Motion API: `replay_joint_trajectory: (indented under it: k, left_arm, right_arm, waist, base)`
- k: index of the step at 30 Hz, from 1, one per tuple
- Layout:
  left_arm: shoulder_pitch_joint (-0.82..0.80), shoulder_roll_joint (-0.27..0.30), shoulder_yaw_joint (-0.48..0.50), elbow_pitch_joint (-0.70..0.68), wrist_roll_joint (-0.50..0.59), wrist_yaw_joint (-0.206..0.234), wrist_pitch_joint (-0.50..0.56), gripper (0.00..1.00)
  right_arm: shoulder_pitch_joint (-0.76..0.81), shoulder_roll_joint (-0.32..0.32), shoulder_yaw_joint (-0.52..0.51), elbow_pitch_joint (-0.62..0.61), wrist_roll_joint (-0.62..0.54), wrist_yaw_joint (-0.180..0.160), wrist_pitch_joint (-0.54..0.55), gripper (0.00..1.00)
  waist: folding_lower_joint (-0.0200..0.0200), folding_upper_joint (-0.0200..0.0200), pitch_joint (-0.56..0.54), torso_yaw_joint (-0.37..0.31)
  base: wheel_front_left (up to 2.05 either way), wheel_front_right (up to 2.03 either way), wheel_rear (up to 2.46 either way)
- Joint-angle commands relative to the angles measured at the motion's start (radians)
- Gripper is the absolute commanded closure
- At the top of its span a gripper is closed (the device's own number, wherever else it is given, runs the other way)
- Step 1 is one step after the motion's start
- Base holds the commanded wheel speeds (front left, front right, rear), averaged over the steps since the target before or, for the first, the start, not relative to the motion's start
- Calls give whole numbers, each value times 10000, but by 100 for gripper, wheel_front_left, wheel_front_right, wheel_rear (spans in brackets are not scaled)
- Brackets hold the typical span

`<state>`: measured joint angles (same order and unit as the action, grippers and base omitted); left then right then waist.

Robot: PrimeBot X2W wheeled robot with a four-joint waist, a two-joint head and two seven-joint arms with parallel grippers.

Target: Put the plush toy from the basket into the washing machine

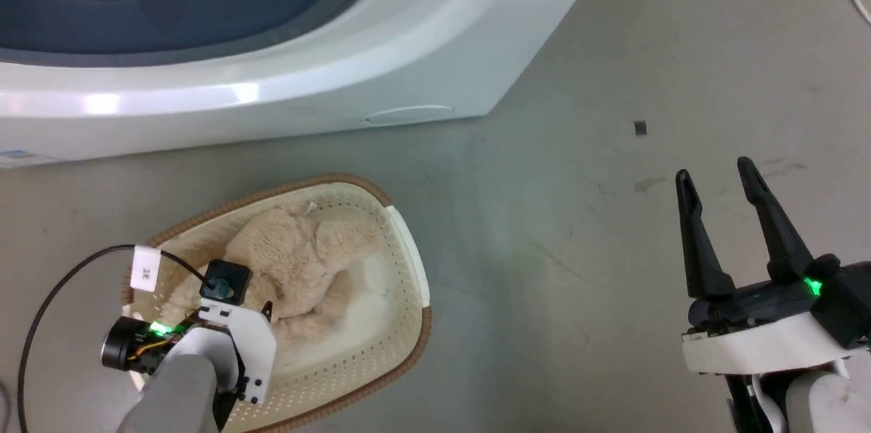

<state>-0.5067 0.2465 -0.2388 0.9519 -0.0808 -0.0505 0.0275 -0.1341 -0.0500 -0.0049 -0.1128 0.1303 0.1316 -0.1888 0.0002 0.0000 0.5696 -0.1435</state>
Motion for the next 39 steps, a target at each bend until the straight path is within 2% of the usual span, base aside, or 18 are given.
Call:
replay_joint_trajectory:
  k: [1,13,19,25,26,27,34,39]
  left_arm:
    - [-343,146,-151,320,72,-39,76,0]
    - [-1386,564,-738,1571,27,-106,-100,0]
    - [-1801,698,-924,2067,-48,7,-596,0]
    - [-2170,826,-1189,2703,-192,-192,-390,0]
    - [-2234,838,-1234,2808,-225,-248,-379,55]
    - [-2293,845,-1273,2912,-266,-305,-404,100]
    - [-2338,764,-1421,3380,-580,-525,-559,100]
    - [-2025,633,-1383,3383,-775,-532,-1006,100]
  right_arm:
    - [-197,-2,-22,-103,90,-7,-114,0]
    - [-540,-2,-74,-261,370,-8,-365,0]
    - [-699,-2,-50,-280,472,-8,-469,0]
    - [-853,-2,-34,-312,570,-9,-595,0]
    - [-882,-2,-33,-313,575,-9,-616,0]
    - [-912,-2,-32,-310,578,-9,-637,0]
    - [-1012,-2,-66,-231,606,-9,-730,0]
    - [-924,-2,-90,-102,623,-9,-730,0]
  waist:
    - [-2,0,275,-132]
    - [-2,0,1335,-385]
    - [-2,0,1754,-483]
    - [-2,0,2173,-573]
    - [-2,0,2232,-579]
    - [-2,0,2280,-585]
    - [-2,0,2126,-605]
    - [-2,0,1470,-552]
  base:
    - [0,0,0]
    - [0,0,0]
    - [0,0,0]
    - [0,0,0]
    - [0,0,0]
    - [0,0,0]
    - [0,0,0]
    - [0,0,0]
